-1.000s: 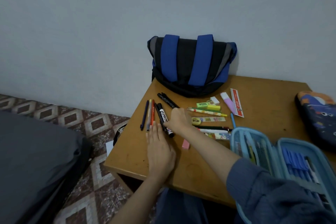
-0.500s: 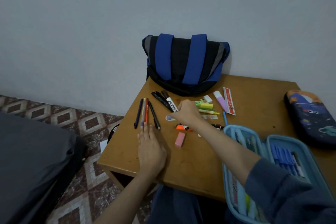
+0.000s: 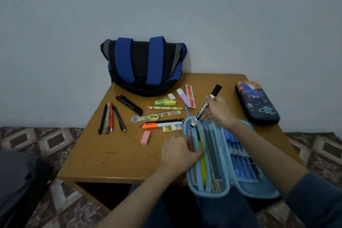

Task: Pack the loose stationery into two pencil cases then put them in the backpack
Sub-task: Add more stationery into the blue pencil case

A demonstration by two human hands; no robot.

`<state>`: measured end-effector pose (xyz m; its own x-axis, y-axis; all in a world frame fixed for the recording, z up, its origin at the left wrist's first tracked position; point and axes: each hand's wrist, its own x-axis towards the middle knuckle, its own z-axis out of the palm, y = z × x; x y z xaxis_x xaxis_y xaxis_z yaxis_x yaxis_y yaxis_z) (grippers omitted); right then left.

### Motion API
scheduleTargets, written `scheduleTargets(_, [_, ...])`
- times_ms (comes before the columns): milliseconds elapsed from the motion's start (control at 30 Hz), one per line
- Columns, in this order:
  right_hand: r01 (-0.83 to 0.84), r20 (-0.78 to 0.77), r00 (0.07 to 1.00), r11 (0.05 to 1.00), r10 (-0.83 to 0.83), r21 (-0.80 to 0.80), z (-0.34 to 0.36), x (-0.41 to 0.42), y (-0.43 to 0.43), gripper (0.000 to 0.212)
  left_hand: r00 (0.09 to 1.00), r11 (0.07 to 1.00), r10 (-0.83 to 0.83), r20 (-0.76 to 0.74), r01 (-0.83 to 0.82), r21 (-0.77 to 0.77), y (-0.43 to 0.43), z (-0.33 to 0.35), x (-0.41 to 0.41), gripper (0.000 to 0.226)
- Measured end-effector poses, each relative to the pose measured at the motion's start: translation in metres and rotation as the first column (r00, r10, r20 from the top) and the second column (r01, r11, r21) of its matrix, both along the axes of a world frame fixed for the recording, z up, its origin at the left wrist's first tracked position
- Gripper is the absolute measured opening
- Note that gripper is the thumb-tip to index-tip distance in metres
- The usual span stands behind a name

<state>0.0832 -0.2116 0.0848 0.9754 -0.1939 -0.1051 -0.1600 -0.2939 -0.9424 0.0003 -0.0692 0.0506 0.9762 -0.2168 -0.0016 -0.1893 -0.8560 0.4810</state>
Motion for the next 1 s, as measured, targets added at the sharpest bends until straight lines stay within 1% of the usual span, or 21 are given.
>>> scheduleTargets(67, [0.047,0.002,0.999,0.997,-0.047,-0.064,-0.005,-0.005,-0.011,0.029,0.998,0.999,-0.025,-0.056,0.028,0.043,-0.007,0.0,-0.004,0.037])
scheduleTargets(133, [0.075,0.003,0.997,0.993,-0.075,-0.086,-0.009,-0.009,-0.02,0.03,0.995,0.999,-0.023,-0.095,0.026,0.033,-0.009,-0.002,-0.007,0.028])
scheduleTargets(167, [0.08,0.013,0.997,0.993,-0.079,-0.086,-0.012,-0.01,-0.022,0.027,0.995,0.999,-0.015,-0.102,0.018,0.029,-0.009,-0.004,-0.007,0.023])
scheduleTargets(233, [0.093,0.038,0.995,0.993,-0.09,-0.08,-0.014,-0.013,-0.024,0.011,0.995,1.0,-0.004,-0.097,0.006,0.027,-0.008,-0.005,-0.006,0.019])
scheduleTargets(267, [0.103,0.055,0.994,0.992,-0.099,-0.078,-0.013,-0.015,-0.024,0.017,0.994,1.0,0.0,-0.107,0.001,0.002,-0.008,-0.006,-0.005,0.017])
scheduleTargets(333, [0.114,0.098,0.99,0.991,-0.106,-0.075,-0.015,-0.018,-0.024,0.052,0.988,0.993,0.002,-0.152,-0.02,-0.115,-0.005,-0.007,-0.002,0.016])
scheduleTargets(367, [0.121,0.125,0.986,0.99,-0.112,-0.07,-0.015,-0.019,-0.025,0.061,0.982,0.982,0.004,-0.186,-0.039,-0.187,-0.004,-0.008,-0.001,0.021])
scheduleTargets(400, [0.127,0.148,0.982,0.99,-0.117,-0.061,-0.015,-0.02,-0.024,0.064,0.975,0.965,0.004,-0.224,-0.062,-0.256,-0.003,-0.008,0.0,0.025])
scheduleTargets(467, [0.144,0.162,0.977,0.989,-0.139,-0.024,-0.017,-0.02,-0.022,0.058,0.962,0.922,-0.01,-0.273,-0.097,-0.374,0.0,-0.011,0.0,0.026])
scheduleTargets(567, [0.131,0.096,0.987,0.991,-0.131,-0.002,-0.02,-0.017,-0.017,0.051,0.954,0.855,-0.014,-0.301,-0.144,-0.497,0.003,-0.016,-0.001,0.02])
scheduleTargets(667, [0.051,-0.009,0.999,0.999,-0.051,0.017,-0.023,-0.015,-0.009,0.047,0.957,0.825,-0.01,-0.288,-0.155,-0.544,0.004,-0.02,-0.001,0.017])
scheduleTargets(767, [-0.038,-0.111,0.993,0.999,0.04,0.018,-0.024,-0.013,0.0,0.038,0.959,0.811,-0.015,-0.283,-0.154,-0.564,0.005,-0.02,-0.001,0.016])
scheduleTargets(867, [-0.132,-0.198,0.972,0.991,0.124,-0.027,-0.022,-0.014,0.005,0.028,0.96,0.795,0.0,-0.279,-0.169,-0.583,0.006,-0.021,0.001,0.014])
scheduleTargets(900, [-0.16,-0.216,0.966,0.985,0.142,-0.066,-0.021,-0.015,0.007,0.027,0.961,0.793,0.007,-0.277,-0.174,-0.584,0.007,-0.022,0.001,0.014])
scheduleTargets(1000, [-0.219,-0.204,0.965,0.937,0.166,-0.272,-0.019,-0.019,0.009,0.024,0.964,0.792,0.021,-0.266,-0.178,-0.583,0.007,-0.023,0.001,0.014])
